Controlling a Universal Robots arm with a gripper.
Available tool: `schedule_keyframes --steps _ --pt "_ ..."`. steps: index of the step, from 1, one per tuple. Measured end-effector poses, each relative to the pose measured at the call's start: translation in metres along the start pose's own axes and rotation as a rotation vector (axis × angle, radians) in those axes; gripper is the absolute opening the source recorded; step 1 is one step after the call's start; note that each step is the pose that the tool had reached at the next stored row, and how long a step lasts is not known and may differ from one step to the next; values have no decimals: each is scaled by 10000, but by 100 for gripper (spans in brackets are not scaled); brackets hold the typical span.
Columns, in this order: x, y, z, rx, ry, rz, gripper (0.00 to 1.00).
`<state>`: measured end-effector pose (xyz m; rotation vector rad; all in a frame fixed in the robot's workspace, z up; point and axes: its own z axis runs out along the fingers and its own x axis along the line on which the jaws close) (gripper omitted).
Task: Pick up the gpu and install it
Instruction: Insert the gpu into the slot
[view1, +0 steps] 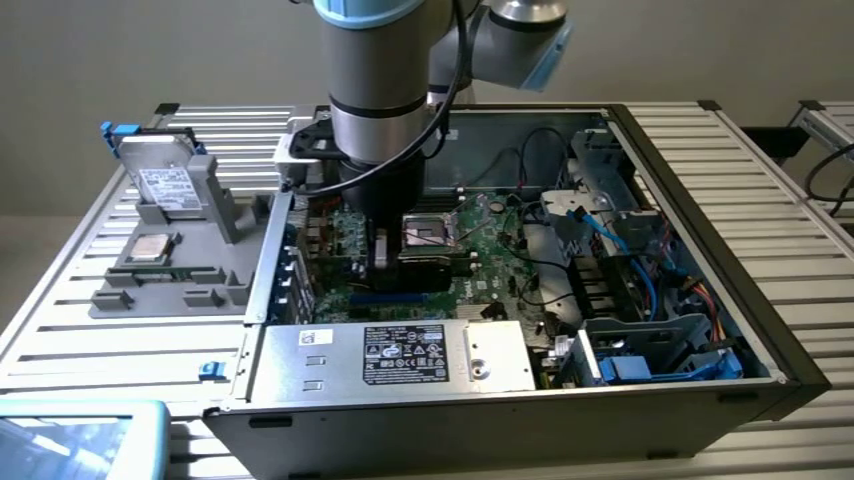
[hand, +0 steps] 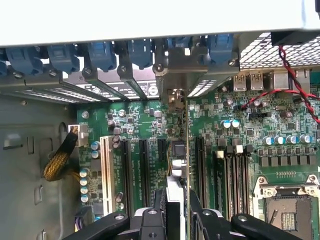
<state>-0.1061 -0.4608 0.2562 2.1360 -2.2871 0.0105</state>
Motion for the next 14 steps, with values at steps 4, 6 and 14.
schedule_keyframes --steps 4,6,14 --pt "-15 12 22 -4 2 27 29" --pt "-36 14 23 -2 14 26 29" --pt "-47 16 37 -1 27 25 29"
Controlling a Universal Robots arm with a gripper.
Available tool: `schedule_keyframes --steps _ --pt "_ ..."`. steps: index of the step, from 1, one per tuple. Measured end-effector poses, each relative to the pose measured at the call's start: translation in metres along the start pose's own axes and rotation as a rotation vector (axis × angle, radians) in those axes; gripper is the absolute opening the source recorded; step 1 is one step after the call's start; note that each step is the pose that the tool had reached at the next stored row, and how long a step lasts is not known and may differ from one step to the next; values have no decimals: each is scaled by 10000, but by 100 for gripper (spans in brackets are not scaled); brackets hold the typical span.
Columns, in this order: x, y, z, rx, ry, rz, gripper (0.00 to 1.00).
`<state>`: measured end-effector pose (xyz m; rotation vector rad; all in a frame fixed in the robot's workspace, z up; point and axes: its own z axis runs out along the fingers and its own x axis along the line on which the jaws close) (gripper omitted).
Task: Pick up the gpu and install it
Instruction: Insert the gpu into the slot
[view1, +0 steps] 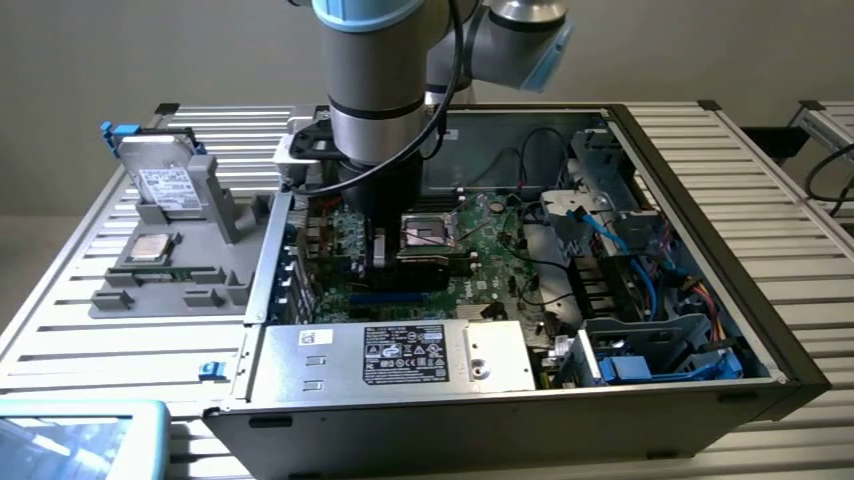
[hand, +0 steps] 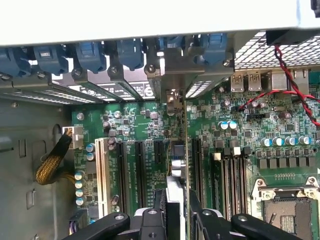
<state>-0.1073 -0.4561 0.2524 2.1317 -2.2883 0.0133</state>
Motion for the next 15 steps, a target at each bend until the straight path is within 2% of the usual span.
schedule_keyframes --steps 5,15 --pt "-38 2 9 3 99 0 29" --pt "-37 13 21 7 152 -1 29"
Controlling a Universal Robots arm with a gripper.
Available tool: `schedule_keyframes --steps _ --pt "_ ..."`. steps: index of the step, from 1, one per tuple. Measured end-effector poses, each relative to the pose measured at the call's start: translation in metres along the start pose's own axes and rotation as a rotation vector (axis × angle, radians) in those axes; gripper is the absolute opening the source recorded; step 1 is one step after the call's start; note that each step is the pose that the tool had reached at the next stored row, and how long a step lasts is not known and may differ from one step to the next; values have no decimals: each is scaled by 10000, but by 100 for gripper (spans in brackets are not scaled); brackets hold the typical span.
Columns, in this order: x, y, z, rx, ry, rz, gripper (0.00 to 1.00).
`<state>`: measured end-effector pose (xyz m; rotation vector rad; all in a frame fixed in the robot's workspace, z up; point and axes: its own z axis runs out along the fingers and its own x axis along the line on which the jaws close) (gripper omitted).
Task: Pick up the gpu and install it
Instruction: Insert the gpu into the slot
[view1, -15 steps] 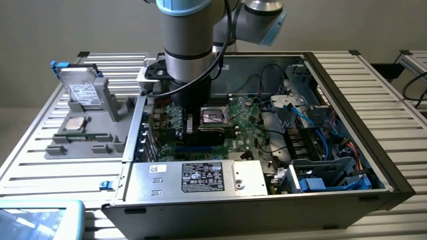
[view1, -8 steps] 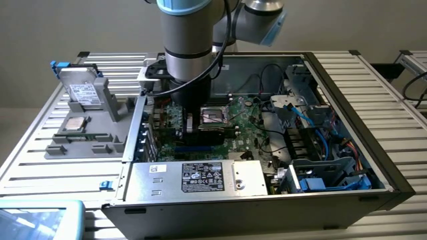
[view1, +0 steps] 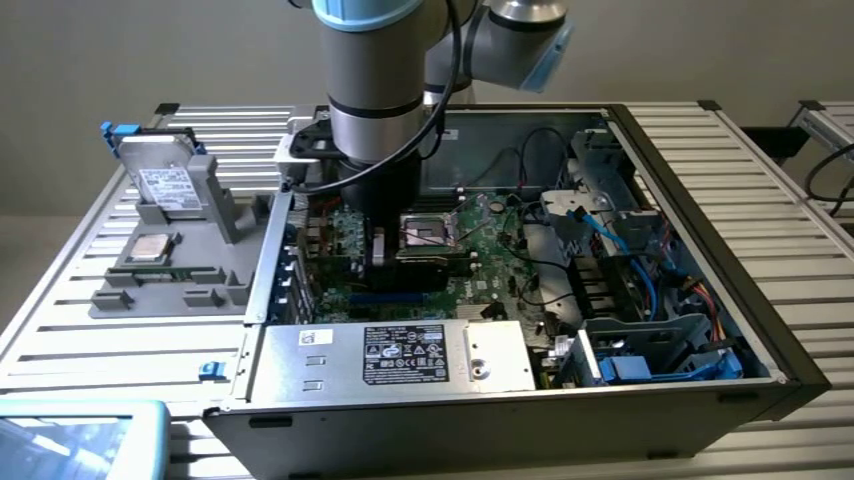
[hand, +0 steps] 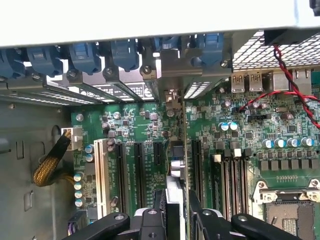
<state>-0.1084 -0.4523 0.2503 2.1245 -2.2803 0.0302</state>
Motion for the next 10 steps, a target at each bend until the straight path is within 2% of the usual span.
schedule_keyframes --steps 4,8,9,10 --pt "0 0 0 0 0 1 29" --pt "-3 1 8 6 74 -1 29" --pt "-3 2 9 14 84 -2 29" --pt "-4 3 9 51 85 -1 29"
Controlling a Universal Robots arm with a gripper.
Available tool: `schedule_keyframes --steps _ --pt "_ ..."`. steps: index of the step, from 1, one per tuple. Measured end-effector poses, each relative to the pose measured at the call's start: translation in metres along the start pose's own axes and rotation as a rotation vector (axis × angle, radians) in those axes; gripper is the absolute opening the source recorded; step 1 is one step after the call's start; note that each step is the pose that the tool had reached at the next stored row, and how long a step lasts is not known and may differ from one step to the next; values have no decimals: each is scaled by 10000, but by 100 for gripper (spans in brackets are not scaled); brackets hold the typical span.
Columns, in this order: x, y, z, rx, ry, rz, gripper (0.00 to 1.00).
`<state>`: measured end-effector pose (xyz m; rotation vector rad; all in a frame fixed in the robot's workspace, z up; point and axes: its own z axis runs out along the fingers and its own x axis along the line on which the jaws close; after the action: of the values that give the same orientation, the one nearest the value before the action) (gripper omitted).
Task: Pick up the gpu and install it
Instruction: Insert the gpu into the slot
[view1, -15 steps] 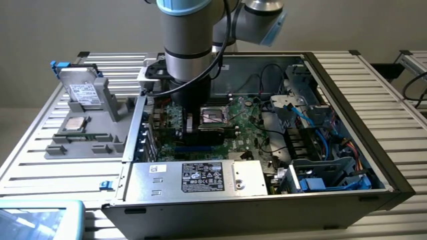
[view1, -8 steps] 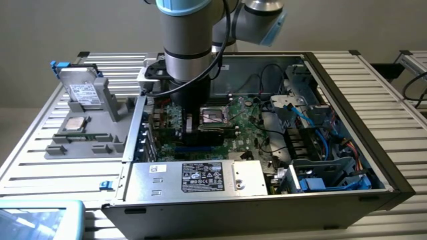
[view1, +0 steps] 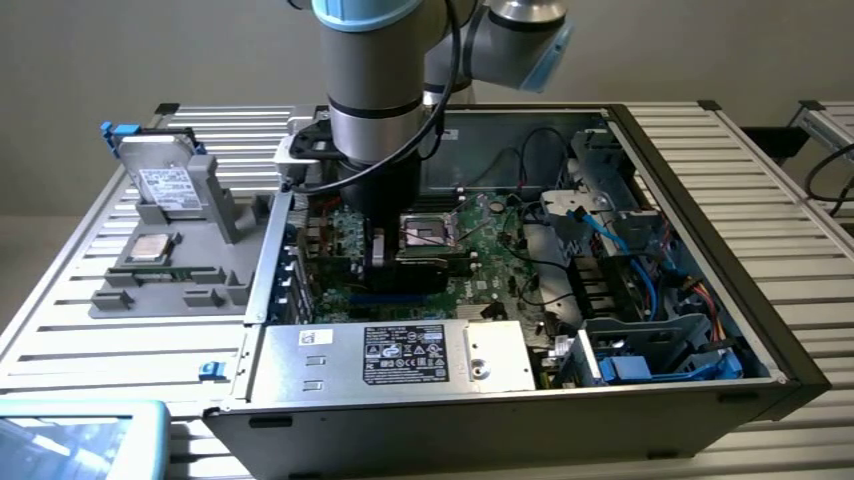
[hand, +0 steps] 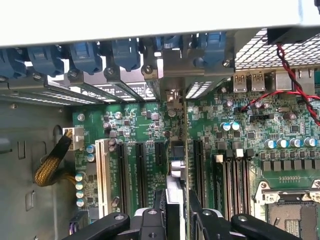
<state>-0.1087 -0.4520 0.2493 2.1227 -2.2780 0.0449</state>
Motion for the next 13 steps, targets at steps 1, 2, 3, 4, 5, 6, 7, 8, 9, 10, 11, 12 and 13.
schedule_keyframes --steps 1,2,3,4,5,6,7,8,9,10,11,12,13 --pt "0 0 1 66 -6 -2 29" --pt "0 0 1 109 -11 -4 29" --pt "0 0 1 144 -14 -3 29" --pt "-1 0 1 161 -12 -2 29" --pt "-1 0 0 162 -7 -4 29" --pt "-1 0 0 162 -6 -5 29" --pt "-1 3 0 162 -6 -3 29" --pt "-1 5 0 162 -6 -3 29" --pt "-1 5 0 162 -9 -4 29" --pt "-1 8 1 162 -12 -4 29" --pt "-1 13 1 161 -13 -3 29" --pt "0 20 1 162 -14 -3 29" --pt "1 31 1 163 -13 -3 29"
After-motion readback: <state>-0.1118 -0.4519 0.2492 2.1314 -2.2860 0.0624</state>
